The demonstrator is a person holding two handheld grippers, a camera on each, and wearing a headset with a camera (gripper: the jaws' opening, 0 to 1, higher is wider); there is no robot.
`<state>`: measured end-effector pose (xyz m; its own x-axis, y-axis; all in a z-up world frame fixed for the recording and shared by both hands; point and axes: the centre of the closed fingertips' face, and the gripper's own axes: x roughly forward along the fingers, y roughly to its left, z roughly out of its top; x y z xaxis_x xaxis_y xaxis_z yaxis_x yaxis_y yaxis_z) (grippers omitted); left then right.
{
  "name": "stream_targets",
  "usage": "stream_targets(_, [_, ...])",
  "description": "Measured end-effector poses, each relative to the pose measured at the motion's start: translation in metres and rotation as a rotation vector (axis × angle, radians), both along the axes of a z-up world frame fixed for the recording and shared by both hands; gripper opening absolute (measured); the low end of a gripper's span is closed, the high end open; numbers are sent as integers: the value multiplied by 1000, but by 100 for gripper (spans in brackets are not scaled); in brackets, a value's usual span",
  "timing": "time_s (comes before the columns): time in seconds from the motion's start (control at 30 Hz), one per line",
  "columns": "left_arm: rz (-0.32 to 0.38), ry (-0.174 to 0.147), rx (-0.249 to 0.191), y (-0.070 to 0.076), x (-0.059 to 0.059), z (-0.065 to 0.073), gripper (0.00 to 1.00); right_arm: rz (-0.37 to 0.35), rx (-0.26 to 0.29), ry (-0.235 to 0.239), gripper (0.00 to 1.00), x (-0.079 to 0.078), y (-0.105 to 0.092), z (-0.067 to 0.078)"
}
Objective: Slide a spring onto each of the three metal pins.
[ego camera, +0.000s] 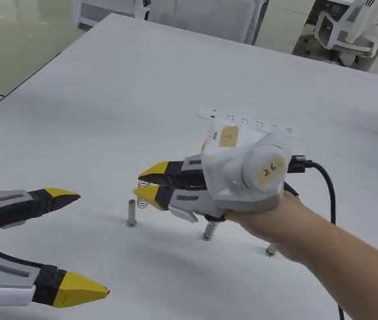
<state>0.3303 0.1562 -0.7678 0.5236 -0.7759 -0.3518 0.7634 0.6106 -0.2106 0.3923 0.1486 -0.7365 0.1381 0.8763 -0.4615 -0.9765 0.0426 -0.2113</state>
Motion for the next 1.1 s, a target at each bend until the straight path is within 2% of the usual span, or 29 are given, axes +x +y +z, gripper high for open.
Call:
stream_targets(0.1, [2, 3, 0, 0, 0, -1, 97, -23, 6, 19, 7, 6, 3, -3])
stream_targets(0.2, [5, 5, 0, 1, 0, -2, 97, -57, 28, 65, 7, 12, 6, -5])
stream_targets(0.37, [11, 7, -3, 2, -1, -3, 97, -75, 47, 91, 7, 15, 12, -6])
stream_targets(0.67, [21, 8, -3, 5, -2, -3, 97, -76, 9, 83, 7, 17, 13, -21])
stream_targets(0.73, [23, 9, -4, 6, -2, -3, 96, -72, 18, 109, 7, 15, 14, -22])
stream_targets(0.8, [27, 12, -3, 6, -2, -4, 96, -72, 21, 91, 7, 17, 15, -22])
stream_targets(1.03, [31, 16, -5, 8, -3, -6, 96, -79, 23, 109, 7, 18, 16, -24])
stream_targets(1.1, [34, 17, -7, 8, -3, -6, 96, -76, 6, 99, 7, 18, 15, -28])
